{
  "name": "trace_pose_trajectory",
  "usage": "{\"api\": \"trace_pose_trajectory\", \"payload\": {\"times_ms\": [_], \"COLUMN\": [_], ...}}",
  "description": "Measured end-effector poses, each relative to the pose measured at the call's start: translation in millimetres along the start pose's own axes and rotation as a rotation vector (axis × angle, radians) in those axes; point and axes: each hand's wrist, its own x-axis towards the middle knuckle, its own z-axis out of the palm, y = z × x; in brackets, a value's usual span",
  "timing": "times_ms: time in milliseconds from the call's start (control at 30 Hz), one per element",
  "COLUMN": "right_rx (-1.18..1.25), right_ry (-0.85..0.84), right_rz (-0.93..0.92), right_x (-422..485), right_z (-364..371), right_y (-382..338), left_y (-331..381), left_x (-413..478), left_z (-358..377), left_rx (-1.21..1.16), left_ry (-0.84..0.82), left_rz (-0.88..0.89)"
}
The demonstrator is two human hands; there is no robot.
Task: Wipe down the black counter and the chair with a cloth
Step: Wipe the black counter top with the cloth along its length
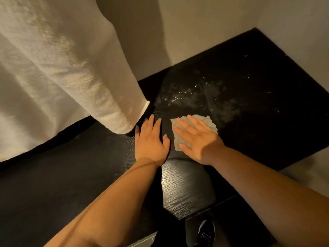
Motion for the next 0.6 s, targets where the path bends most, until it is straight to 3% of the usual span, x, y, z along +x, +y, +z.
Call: {"api": "trace_pose_trajectory", "payload": {"times_ms": [133, 233, 333, 433, 500, 600], "right_rx": [-0.013, -0.002, 0.006, 0.037, -0.028, 0.008], "right_ry": [0.192, 0.122, 0.026, -0.003, 0.021, 0.04], "right_rz": [0.226, 0.361, 0.162, -0.01, -0.008, 0.165], "right_x": [19.8, 35.3, 33.8, 37.4, 52.9, 80.1], "right_z": [-8.1, -14.3, -11.4, -11.7, -15.9, -30.4], "right_y": [36.7, 13.7, -12.2, 6.8, 30.5, 47.7], "left_y": [2.1, 3.2, 3.7, 3.6, 3.9, 4.3], "left_x": [2.4, 4.1, 4.3, 4.8, 5.6, 6.9], "left_z": [-0.7, -1.9, -3.1, -4.1, -4.1, -3.8], "left_rx": [0.013, 0.018, 0.029, 0.033, 0.033, 0.037], "left_ry": [-0.019, -0.038, -0.052, -0.059, -0.064, -0.07], "left_rz": [-0.047, -0.065, -0.068, -0.069, -0.071, -0.071]}}
